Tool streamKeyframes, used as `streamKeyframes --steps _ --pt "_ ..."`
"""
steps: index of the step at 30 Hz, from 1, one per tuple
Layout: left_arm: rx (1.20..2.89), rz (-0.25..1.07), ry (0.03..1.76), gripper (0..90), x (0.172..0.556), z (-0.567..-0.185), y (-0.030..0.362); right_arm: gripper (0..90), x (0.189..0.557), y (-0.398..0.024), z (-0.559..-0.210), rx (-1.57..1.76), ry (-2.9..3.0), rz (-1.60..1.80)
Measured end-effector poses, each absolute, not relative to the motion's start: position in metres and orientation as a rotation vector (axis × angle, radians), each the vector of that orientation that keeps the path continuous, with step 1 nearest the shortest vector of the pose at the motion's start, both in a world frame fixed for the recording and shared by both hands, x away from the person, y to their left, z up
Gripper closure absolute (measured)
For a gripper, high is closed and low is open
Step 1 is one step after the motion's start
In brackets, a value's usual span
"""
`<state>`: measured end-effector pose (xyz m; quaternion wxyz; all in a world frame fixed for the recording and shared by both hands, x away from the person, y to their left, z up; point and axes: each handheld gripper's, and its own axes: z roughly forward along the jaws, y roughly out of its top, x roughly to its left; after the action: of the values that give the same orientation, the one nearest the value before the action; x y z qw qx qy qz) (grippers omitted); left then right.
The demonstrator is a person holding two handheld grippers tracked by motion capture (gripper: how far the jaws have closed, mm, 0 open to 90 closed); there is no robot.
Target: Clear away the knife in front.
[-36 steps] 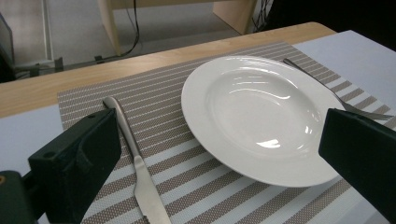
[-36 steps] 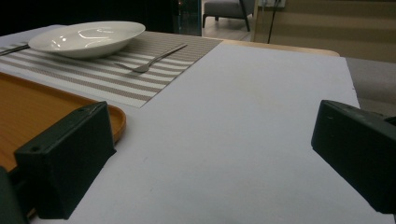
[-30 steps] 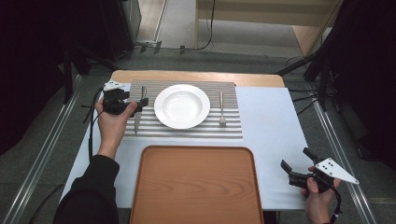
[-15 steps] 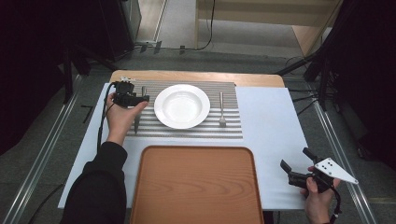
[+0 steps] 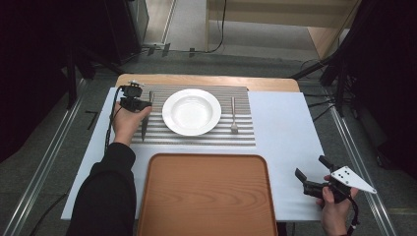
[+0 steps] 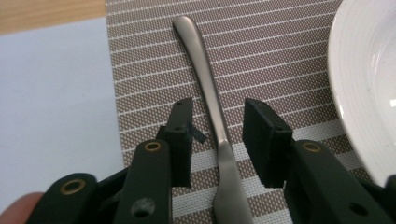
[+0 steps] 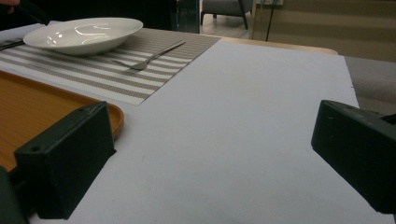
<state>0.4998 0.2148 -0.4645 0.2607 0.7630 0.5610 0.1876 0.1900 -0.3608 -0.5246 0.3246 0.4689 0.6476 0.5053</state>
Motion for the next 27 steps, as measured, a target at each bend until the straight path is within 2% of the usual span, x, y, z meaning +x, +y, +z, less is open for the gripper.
streamKeyframes --steps 9,21,27 --pt "2.065 0.423 1.549 71.0 0.507 -0.477 0.215 0.0 0.190 -0.360 -0.525 1.233 1.696 1.317" --pt "2.029 0.468 1.653 77.3 0.510 -0.482 0.208 0.0 0.190 -0.359 -0.525 1.231 1.702 1.304" --pt "2.096 0.485 1.649 78.0 0.514 -0.479 0.202 0.0 0.191 -0.359 -0.525 1.236 1.703 1.296"
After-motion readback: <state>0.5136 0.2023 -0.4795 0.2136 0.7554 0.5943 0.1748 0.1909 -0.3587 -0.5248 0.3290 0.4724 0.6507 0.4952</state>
